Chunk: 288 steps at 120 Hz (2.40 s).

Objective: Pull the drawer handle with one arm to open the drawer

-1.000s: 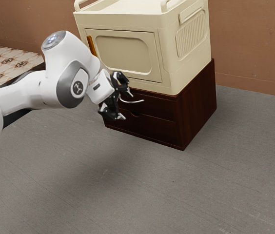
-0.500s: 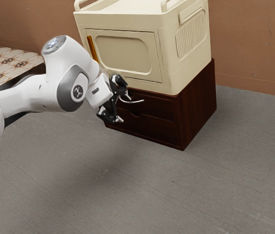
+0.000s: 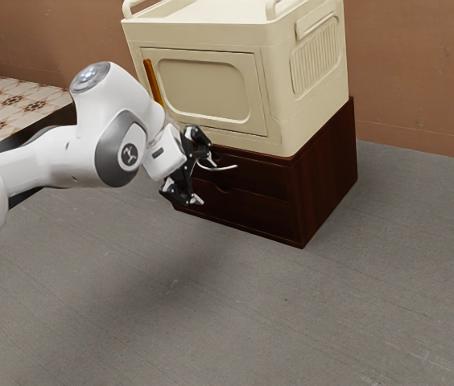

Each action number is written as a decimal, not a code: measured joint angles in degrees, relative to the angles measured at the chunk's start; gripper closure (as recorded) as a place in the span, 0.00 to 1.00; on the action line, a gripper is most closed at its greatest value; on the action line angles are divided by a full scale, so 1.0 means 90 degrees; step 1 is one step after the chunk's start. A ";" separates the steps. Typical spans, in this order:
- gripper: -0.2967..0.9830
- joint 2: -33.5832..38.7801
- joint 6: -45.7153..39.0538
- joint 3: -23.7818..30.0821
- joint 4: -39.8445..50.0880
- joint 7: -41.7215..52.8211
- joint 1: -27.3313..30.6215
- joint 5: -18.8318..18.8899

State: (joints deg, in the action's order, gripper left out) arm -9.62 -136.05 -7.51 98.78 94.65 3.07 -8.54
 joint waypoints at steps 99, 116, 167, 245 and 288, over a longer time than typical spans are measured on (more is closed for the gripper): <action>0.65 -0.0041 0.0117 0.0074 -0.0297 0.0040 0.0000 -0.0042; 0.70 -0.0055 0.0157 0.0123 -0.0389 0.0033 -0.0003 -0.0027; 0.81 -0.0053 0.0250 0.0117 -0.0382 0.0020 0.0020 -0.0020; 0.84 0.0150 0.0701 0.0096 -0.0245 0.0065 0.0048 0.0005; 0.84 0.0252 0.1237 0.0043 -0.0302 0.0128 0.0022 0.0082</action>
State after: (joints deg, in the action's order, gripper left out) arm -7.35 -124.92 -7.12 96.06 95.80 3.26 -7.80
